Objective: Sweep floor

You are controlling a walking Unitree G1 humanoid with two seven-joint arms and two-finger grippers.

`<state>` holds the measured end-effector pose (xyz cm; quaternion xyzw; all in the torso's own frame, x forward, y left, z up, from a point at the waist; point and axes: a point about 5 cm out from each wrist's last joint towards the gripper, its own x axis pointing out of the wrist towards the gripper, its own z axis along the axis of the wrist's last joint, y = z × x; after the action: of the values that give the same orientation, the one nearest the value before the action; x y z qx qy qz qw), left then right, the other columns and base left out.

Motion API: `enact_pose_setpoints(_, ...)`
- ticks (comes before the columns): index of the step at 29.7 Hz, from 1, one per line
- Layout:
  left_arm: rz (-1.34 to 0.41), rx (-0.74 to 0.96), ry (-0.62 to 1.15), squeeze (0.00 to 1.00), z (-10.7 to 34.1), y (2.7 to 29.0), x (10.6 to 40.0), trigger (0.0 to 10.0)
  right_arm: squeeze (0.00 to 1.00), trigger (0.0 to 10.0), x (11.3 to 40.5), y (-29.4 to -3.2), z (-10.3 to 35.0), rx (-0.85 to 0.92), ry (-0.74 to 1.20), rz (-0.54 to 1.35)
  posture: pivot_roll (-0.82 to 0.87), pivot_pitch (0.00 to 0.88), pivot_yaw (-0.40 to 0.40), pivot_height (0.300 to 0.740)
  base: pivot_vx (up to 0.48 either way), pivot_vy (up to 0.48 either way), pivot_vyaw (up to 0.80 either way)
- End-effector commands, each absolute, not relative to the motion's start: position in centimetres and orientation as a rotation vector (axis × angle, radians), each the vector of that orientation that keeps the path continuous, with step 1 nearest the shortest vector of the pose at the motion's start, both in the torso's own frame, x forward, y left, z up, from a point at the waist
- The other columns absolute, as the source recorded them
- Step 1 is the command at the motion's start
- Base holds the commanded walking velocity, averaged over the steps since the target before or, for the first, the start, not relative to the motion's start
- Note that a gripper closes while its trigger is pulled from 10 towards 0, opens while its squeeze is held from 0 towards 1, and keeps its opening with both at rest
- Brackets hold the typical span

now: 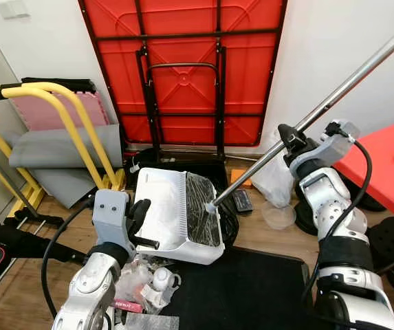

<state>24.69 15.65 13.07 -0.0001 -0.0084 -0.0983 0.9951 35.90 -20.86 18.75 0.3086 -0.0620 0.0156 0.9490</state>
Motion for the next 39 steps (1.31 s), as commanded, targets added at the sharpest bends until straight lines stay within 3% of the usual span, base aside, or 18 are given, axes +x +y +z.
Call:
enact_pose_setpoints(1,-0.201,-0.005,-0.003,0.0,12.7,15.8,24.5,10.0,0.0,10.0,35.8,-20.3,19.9,0.667,-0.17,0.065,-0.03,0.0,0.006,0.74,0.0,0.0,0.0)
enact_pose_setpoints(9,-0.257,-0.005,-0.018,0.0,12.8,15.2,24.3,10.0,0.0,10.0,35.9,-19.5,19.8,0.675,-0.155,0.085,-0.03,0.0,0.004,0.74,0.0,0.0,-0.34)
enact_pose_setpoints(14,-0.268,-0.008,-0.024,0.0,12.9,15.1,24.2,10.0,0.0,10.0,35.9,-19.3,20.0,0.684,-0.162,0.099,-0.03,0.0,0.004,0.74,0.275,0.0,0.0)
enact_pose_setpoints(28,-0.282,-0.012,-0.034,0.0,13.0,14.9,24.1,10.0,0.0,10.0,35.8,-19.1,20.3,0.7,-0.174,0.115,-0.03,0.0,0.001,0.74,0.321,0.0,-0.56)
enact_pose_setpoints(39,-0.282,-0.014,-0.041,0.0,13.2,14.9,24.1,10.0,0.0,10.0,35.8,-18.8,20.4,0.668,-0.17,0.137,-0.03,0.0,-0.002,0.74,0.346,0.0,0.0)
